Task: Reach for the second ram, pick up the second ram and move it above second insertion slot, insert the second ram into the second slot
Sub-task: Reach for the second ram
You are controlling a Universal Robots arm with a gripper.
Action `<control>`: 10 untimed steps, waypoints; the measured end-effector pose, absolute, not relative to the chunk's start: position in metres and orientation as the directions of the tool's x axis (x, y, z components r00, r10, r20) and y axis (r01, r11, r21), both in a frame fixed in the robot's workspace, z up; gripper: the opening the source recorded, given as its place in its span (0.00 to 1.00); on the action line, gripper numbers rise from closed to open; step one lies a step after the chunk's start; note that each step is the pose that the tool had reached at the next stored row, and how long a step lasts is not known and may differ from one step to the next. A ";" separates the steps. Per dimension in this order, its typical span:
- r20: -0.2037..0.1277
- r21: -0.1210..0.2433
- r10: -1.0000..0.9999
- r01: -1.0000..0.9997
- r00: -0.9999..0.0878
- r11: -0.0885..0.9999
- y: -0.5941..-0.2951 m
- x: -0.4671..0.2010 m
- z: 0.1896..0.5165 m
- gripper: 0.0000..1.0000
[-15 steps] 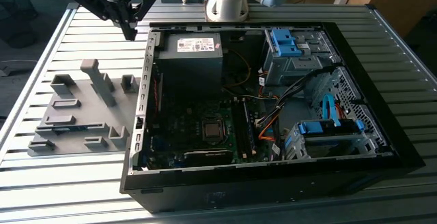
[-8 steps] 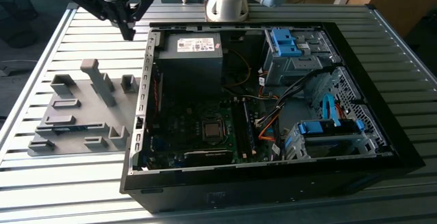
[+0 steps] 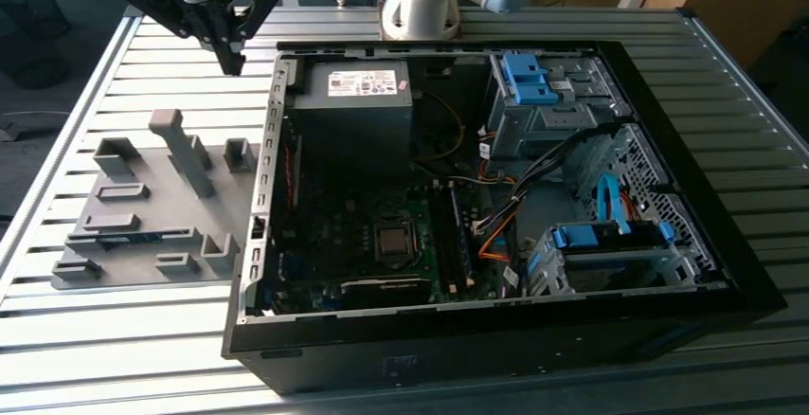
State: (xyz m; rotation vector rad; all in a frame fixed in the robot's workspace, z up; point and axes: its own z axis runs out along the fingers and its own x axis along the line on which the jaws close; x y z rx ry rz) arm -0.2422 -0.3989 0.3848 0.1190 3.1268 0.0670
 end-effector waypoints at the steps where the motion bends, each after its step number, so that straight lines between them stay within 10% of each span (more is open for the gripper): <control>1: -0.010 0.043 0.076 0.076 -0.997 0.996 -0.399 -0.243 0.385 0.11; 10: -0.010 0.043 0.076 0.076 -0.997 0.996 -0.408 -0.252 0.384 0.11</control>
